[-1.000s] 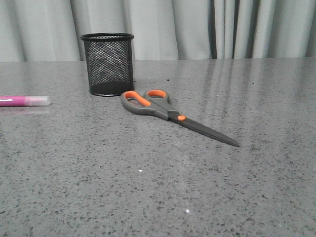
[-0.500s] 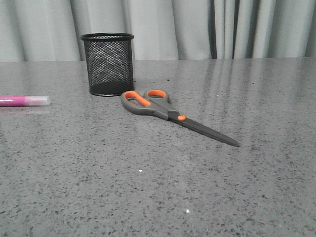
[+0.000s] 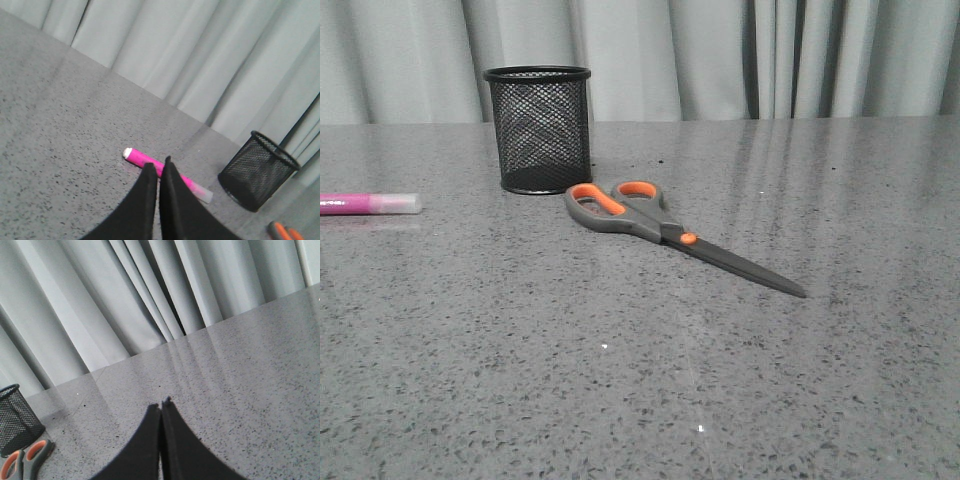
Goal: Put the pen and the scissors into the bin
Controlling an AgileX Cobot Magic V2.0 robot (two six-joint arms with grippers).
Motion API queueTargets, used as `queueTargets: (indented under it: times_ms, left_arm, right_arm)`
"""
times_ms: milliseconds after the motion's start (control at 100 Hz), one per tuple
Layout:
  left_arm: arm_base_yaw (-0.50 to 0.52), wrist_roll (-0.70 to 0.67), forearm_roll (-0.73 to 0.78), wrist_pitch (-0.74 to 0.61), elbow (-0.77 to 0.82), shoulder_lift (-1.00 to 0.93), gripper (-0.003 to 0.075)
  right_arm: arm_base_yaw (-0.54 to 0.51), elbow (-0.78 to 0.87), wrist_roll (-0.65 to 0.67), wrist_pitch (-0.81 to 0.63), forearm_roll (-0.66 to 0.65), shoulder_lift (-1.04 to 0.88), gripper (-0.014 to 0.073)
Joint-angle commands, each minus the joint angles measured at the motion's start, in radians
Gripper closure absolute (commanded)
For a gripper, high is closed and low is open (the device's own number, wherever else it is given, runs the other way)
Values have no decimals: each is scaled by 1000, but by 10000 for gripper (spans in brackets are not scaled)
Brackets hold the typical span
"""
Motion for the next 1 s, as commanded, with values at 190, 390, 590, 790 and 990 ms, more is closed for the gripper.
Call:
queueTargets:
  times_ms: [190,390,590,790,990]
  left_arm:
    - [-4,5,-7,-5,-99,6,740]
    - [-4,5,234,193,-318,204,739]
    - [-4,57,324,379,-529,448,739]
    - [-4,76,318,413,-612,577,738]
    - [-4,78,311,406,-629,630,591]
  right_arm:
    - [-8,-142,-12,79,-7,49,651]
    - [-8,-337,-12,257,-92,304,651]
    - [-8,-563,-13,462,-110,593,652]
    - [-8,-690,-49,544,-108,766,648]
    - [29,-726,-70,526,-104,810,431]
